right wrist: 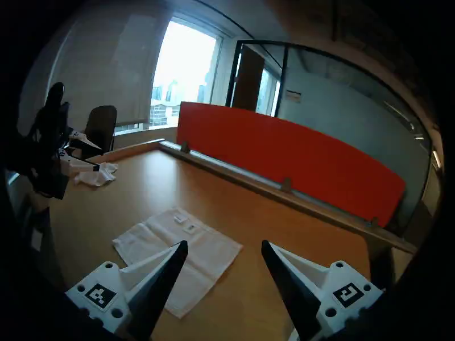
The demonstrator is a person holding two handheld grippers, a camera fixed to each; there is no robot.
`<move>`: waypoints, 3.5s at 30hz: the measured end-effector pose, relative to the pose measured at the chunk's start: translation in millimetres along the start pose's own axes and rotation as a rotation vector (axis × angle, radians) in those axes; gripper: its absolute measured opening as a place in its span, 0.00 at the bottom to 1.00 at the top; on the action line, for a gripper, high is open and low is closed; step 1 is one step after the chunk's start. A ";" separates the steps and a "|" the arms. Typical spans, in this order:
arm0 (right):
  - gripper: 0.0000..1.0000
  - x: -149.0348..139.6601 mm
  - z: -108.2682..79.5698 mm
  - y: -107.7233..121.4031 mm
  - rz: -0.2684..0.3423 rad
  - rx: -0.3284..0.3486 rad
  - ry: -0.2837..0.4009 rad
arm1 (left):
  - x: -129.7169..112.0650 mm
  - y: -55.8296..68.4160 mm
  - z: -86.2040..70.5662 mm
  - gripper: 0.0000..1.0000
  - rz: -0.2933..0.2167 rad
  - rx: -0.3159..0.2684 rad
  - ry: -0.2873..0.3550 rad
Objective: Fold towel
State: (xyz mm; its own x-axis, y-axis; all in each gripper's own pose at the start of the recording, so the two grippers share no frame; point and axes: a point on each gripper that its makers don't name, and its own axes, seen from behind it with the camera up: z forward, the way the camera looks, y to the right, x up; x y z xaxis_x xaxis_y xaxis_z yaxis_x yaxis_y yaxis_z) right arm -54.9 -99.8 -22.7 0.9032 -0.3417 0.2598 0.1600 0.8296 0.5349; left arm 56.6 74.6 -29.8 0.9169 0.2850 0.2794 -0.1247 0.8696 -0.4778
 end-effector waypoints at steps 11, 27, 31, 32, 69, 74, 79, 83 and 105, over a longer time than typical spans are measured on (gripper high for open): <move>1.00 -34.4 17.3 -17.4 0.009 0.035 -0.046 | -32.8 21.0 12.9 0.92 0.025 -0.043 -0.049; 1.00 -91.0 38.2 -41.0 0.014 0.077 -0.137 | -97.0 49.2 30.4 0.92 0.039 -0.110 -0.165; 1.00 -108.3 42.7 -47.2 0.013 0.091 -0.171 | -113.8 58.5 34.9 0.92 0.050 -0.138 -0.205; 1.00 -112.3 44.0 -48.1 0.013 0.093 -0.179 | -117.7 60.9 36.0 0.92 0.054 -0.146 -0.214; 1.00 -227.2 57.3 -82.2 0.021 0.233 -0.443 | -206.8 109.8 74.8 0.92 0.076 -0.307 -0.511; 0.98 -229.6 59.4 -85.3 0.011 0.249 -0.450 | -207.8 110.6 76.4 0.92 0.066 -0.309 -0.515; 0.94 -235.0 59.7 -90.2 -0.001 0.270 -0.463 | -208.9 111.6 75.8 0.92 0.075 -0.311 -0.514; 0.90 -236.6 60.5 -91.8 -0.008 0.276 -0.460 | -209.1 112.0 75.0 0.92 0.079 -0.305 -0.514; 0.34 -236.9 59.0 -90.9 0.013 0.282 -0.473 | -207.5 121.7 73.1 0.51 0.080 -0.305 -0.538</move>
State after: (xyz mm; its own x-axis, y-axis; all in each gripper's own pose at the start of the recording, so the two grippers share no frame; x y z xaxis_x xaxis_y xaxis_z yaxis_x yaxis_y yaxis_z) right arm -307.0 -120.3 -85.4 0.6165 -0.5472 0.5662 -0.0220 0.7068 0.7071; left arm -176.5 150.7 -85.0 0.5799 0.5767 0.5754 0.0020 0.7053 -0.7089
